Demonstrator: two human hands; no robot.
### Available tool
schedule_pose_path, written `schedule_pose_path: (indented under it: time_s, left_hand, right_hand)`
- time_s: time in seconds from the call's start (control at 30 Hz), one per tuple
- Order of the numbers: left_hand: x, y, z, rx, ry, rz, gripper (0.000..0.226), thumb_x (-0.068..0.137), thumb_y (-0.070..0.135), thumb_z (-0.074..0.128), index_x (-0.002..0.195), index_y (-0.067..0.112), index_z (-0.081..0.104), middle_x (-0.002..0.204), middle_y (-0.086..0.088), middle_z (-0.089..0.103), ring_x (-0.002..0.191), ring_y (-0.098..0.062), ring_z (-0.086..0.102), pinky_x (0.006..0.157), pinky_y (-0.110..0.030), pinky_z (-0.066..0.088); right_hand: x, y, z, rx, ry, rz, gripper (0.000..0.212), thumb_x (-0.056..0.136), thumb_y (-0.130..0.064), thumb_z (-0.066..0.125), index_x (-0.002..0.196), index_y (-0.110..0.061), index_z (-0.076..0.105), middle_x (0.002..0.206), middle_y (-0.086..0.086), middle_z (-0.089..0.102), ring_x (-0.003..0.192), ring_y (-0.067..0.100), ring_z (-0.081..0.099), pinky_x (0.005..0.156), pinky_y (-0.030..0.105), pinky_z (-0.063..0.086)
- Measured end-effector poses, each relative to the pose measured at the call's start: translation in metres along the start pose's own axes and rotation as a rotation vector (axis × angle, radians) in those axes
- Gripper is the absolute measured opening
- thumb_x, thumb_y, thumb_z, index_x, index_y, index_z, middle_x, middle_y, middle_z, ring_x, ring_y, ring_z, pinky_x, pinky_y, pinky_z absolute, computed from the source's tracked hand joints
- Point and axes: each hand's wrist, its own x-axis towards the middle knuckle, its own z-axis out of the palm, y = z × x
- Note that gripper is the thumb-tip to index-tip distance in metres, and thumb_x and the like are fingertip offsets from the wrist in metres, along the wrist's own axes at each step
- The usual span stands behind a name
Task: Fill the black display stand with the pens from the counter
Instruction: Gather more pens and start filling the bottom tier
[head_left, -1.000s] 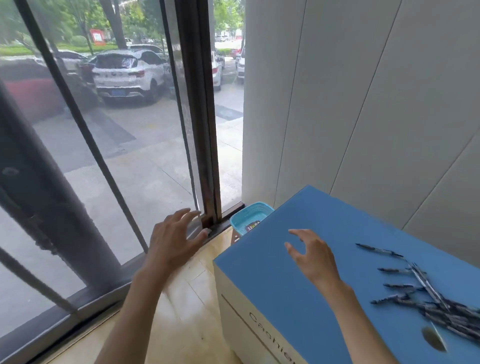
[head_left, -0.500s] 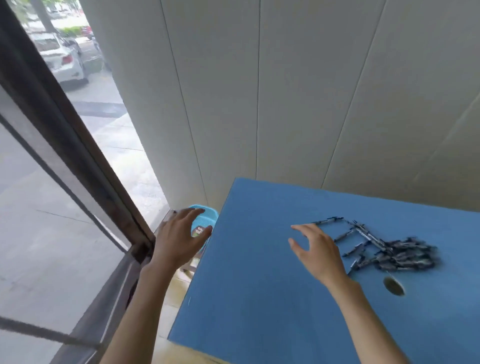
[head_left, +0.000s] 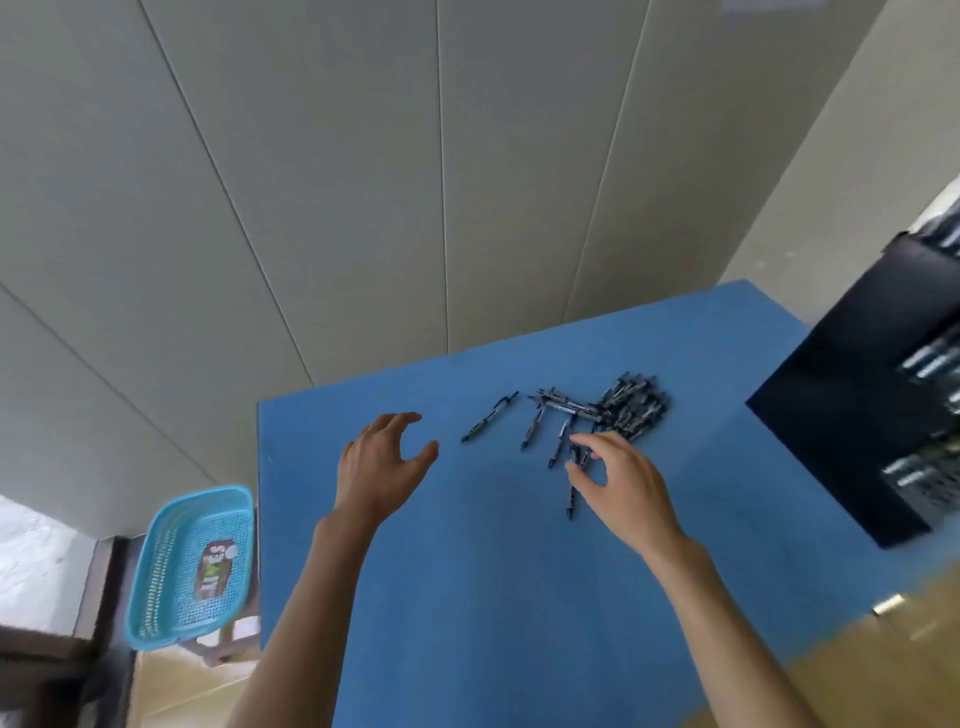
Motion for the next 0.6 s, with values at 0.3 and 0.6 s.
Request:
schedule_pose_path:
  time_s: [0.3, 0.6]
  left_hand:
    - [0.081, 0.024, 0.111, -0.059, -0.077, -0.011, 0.048, 0.099, 0.029, 0.061, 0.142, 0.01, 0.054, 0.142, -0.011, 0.056, 0.13, -0.032, 0.05, 0.101, -0.046, 0.045]
    - [0.116, 0.054, 0.158, 0.043, -0.104, -0.122, 0.02, 0.103, 0.017, 0.048, 0.113, 0.003, 0.06, 0.118, -0.016, 0.056, 0.11, -0.033, 0.046, 0.091, -0.039, 0.038]
  right_hand:
    - [-0.007, 0.051, -0.001, 0.003, 0.045, 0.111, 0.038, 0.096, -0.038, 0.062, 0.132, -0.027, 0.061, 0.124, -0.013, 0.059, 0.111, 0.01, 0.06, 0.096, 0.034, 0.05]
    - [-0.01, 0.099, -0.009, -0.007, 0.016, 0.133, 0.035, 0.095, -0.038, 0.063, 0.129, -0.033, 0.06, 0.119, -0.018, 0.058, 0.107, 0.007, 0.059, 0.091, 0.03, 0.05]
